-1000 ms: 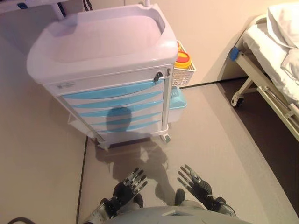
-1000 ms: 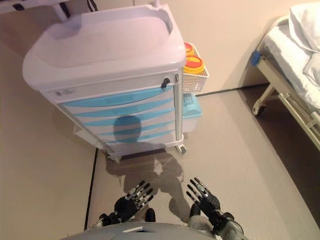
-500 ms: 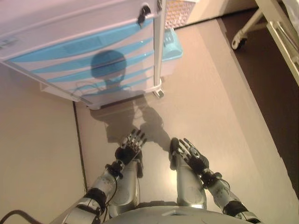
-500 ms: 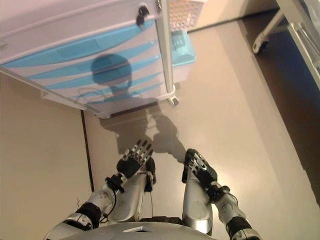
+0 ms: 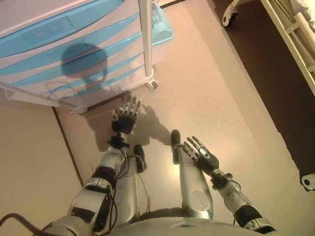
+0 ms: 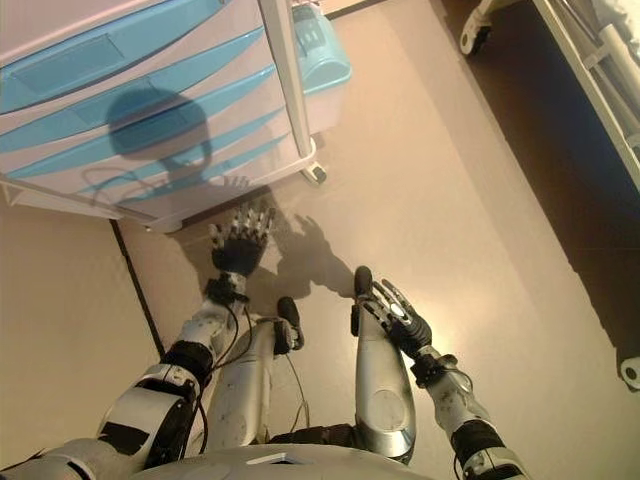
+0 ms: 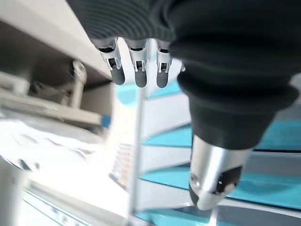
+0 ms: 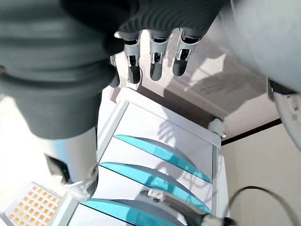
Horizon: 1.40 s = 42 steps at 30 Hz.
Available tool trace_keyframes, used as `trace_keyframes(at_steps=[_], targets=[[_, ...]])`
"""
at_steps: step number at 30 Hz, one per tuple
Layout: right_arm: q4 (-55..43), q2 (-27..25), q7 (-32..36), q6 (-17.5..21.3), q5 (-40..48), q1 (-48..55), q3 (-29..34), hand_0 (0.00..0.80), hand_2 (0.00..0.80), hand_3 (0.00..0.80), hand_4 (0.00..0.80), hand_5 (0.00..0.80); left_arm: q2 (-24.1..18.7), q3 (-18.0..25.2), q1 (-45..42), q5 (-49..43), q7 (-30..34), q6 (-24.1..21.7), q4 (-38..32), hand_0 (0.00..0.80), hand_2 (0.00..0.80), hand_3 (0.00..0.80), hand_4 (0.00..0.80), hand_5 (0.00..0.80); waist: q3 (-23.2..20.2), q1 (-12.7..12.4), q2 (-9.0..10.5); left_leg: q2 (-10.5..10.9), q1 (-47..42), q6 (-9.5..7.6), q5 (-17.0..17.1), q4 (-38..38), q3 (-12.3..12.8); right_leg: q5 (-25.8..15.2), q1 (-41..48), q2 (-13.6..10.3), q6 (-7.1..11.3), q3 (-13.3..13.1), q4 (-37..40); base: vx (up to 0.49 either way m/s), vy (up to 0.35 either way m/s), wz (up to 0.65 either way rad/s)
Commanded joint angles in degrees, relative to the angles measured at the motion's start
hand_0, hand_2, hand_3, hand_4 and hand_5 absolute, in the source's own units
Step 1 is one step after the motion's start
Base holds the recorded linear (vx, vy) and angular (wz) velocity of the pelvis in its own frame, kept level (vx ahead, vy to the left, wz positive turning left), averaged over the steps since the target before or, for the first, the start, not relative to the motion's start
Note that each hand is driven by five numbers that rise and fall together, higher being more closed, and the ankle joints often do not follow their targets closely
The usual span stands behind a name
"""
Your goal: Open the drawer and pick up the medicine
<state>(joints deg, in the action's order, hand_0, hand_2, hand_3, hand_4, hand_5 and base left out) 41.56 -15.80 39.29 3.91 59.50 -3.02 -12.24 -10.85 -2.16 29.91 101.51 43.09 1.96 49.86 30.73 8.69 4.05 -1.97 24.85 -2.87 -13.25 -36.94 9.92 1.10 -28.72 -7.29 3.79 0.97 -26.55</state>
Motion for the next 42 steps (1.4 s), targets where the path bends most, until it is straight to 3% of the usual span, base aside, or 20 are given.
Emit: trace_keyframes(at_steps=[1, 9, 24, 35, 42], targets=[[-1.05, -1.02, 2.24, -0.43, -0.14, 5.40, -5.30, 0.000, 0.000, 0.000, 0.000, 0.000, -1.33, 2.85, 3.94, 6.07, 1.87, 0.95, -3.93, 0.000, 0.000, 0.000, 0.000, 0.000, -0.96, 1.46, -0.57, 1.31, 1.02, 0.18, 0.72, 5.79, 0.55, 8.77, -1.23, 1.95, -0.50, 0.67, -8.25, 0.022, 0.023, -0.06], [0.70, -1.31, 5.29, 1.99, 0.11, 6.53, -7.13, 0.000, 0.000, 0.000, 0.000, 0.000, -6.75, 6.29, 14.08, 11.49, -0.63, -2.19, 0.57, 0.000, 0.000, 0.000, 0.000, 0.000, -0.94, 3.37, 0.94, -0.04, 2.89, -0.12, -0.79, 4.42, 2.15, 7.83, -3.16, 2.58, -0.24, -0.43, -7.26, 0.013, 0.010, -0.08], [-0.75, -1.65, 4.21, 3.22, 1.63, 7.02, -8.72, 0.000, 0.000, 0.000, 0.000, 0.000, -10.42, 9.84, 16.75, 11.49, -4.27, -7.02, 3.51, 0.000, 0.000, 0.000, 0.000, 0.000, -0.94, 3.34, 1.14, 0.50, 4.03, -0.26, -1.23, 5.42, 2.09, 7.04, -4.19, 2.92, -0.36, -0.36, -5.05, 0.002, -0.001, -0.01], [-2.03, -1.72, 2.30, 2.71, 1.90, 5.89, -9.37, 0.000, 0.000, 0.000, 0.000, 0.000, -10.78, 9.45, 14.22, 11.49, -4.70, -5.56, 6.64, 0.000, 0.000, 0.000, 0.000, 0.000, -0.94, 2.17, 0.67, 1.24, 4.54, -0.35, -0.37, 6.75, 1.62, 6.98, -4.48, 2.86, -0.40, 0.76, -4.89, -0.005, 0.001, 0.01], [-1.84, -1.19, 1.54, 2.73, 1.55, 5.14, -9.68, 0.000, 0.000, 0.000, 0.000, 0.000, -10.33, 11.71, 11.84, 11.49, -2.60, -4.11, 8.51, 0.000, 0.000, 0.000, 0.000, 0.000, -0.94, 1.18, 0.77, 1.55, 4.37, -0.25, 0.02, 7.76, 1.27, 6.91, -4.10, 2.98, -0.21, 1.49, -4.24, 0.000, -0.001, 0.01]])
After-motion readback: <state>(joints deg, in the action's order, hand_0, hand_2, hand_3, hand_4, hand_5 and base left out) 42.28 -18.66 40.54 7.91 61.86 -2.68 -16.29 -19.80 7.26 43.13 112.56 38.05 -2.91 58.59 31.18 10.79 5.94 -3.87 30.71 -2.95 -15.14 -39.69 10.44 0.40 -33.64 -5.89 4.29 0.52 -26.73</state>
